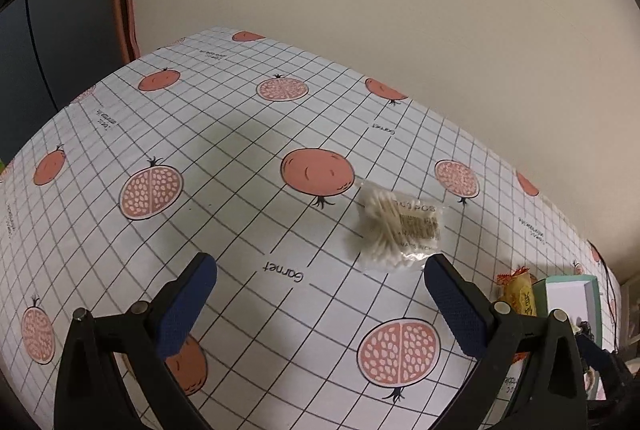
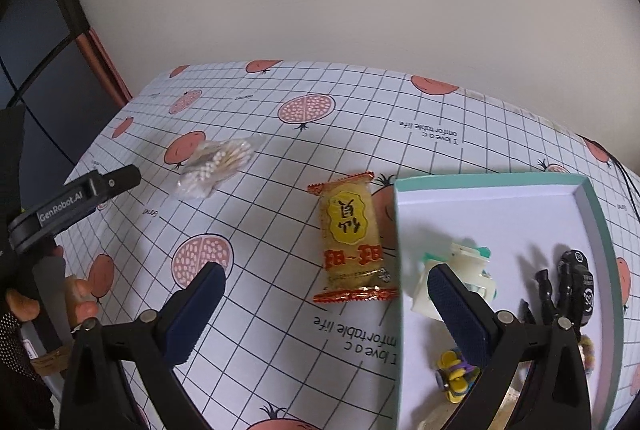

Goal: Organize objects
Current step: 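Reach the left tool to the cotton swab bag while the right tool reaches the yellow snack bag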

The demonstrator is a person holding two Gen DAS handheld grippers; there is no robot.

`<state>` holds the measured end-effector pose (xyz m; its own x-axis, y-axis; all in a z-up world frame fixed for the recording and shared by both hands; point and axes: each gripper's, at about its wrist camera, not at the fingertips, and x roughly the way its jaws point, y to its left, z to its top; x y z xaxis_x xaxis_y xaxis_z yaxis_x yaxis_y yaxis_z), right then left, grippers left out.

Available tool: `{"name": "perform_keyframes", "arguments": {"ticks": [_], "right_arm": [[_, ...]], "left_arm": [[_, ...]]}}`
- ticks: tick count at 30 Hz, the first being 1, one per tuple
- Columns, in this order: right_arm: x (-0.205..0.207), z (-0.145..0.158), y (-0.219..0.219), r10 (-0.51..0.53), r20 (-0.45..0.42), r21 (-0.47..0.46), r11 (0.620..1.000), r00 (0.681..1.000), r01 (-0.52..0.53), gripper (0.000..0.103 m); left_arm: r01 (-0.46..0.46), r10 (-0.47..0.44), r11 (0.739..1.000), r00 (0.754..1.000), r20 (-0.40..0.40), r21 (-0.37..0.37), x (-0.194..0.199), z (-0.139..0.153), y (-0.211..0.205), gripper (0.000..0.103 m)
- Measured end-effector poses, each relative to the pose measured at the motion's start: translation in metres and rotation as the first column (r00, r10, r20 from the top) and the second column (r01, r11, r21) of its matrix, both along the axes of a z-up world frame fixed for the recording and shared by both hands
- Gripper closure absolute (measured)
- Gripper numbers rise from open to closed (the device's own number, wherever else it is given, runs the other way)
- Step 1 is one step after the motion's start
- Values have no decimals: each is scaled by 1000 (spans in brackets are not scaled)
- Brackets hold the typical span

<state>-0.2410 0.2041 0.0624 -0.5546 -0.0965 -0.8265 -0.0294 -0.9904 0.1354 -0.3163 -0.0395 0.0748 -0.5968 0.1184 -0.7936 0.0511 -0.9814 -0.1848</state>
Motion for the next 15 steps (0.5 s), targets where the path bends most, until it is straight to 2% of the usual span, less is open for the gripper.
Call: {"name": "perform_keyframes", "arguments": {"ticks": [9, 15], "right_arm": [[-9, -10, -9, 3, 2, 22, 1000, 1000, -3, 14], [-16, -23, -7, -9, 27, 21, 1000, 1000, 8, 20]], "left_arm": [[37, -37, 999, 999, -19, 25, -4, -1, 5, 0], [83, -82, 996, 996, -38, 17, -8, -3, 16, 0]]}}
